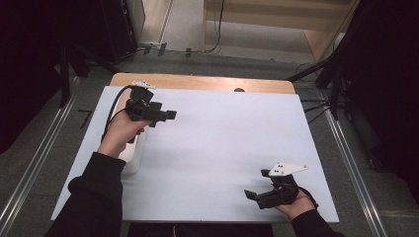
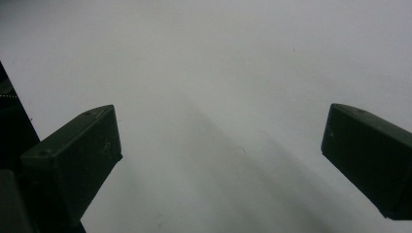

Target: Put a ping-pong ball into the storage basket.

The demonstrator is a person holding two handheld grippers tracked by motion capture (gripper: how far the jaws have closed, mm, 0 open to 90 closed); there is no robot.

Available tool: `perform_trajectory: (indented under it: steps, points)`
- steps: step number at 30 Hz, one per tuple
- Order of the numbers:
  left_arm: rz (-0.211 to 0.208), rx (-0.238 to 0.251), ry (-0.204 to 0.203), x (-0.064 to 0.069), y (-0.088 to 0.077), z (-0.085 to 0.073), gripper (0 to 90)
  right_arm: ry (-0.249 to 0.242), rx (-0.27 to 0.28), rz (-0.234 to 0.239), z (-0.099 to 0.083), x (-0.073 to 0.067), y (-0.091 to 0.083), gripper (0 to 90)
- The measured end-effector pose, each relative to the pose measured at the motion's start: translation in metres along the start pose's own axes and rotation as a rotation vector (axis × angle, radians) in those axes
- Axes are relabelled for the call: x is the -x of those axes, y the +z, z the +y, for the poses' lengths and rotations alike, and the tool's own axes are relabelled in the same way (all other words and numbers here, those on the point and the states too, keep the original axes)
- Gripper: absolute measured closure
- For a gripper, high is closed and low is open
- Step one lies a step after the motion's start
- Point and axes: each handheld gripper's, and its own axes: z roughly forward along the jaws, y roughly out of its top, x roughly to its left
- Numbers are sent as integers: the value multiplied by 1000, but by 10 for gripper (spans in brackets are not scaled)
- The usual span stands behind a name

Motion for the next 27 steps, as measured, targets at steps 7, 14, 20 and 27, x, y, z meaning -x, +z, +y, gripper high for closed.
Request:
perform_trajectory:
  steps: [7, 14, 20, 27]
  points:
    - [-8, -12, 20, 5, -1, -5, 257, 1, -2, 0, 0, 0, 0, 0]
    - [-24, -15, 41, 13, -4, -11, 257, 1, -2, 0, 0, 0, 0, 0]
    - [-23, -21, 63, 19, -7, -18, 257, -4, 1, -2, 0, 1, 0, 0]
    - [-35, -19, 84, 28, -8, -24, 258, 1, -2, -1, 0, 0, 0, 0]
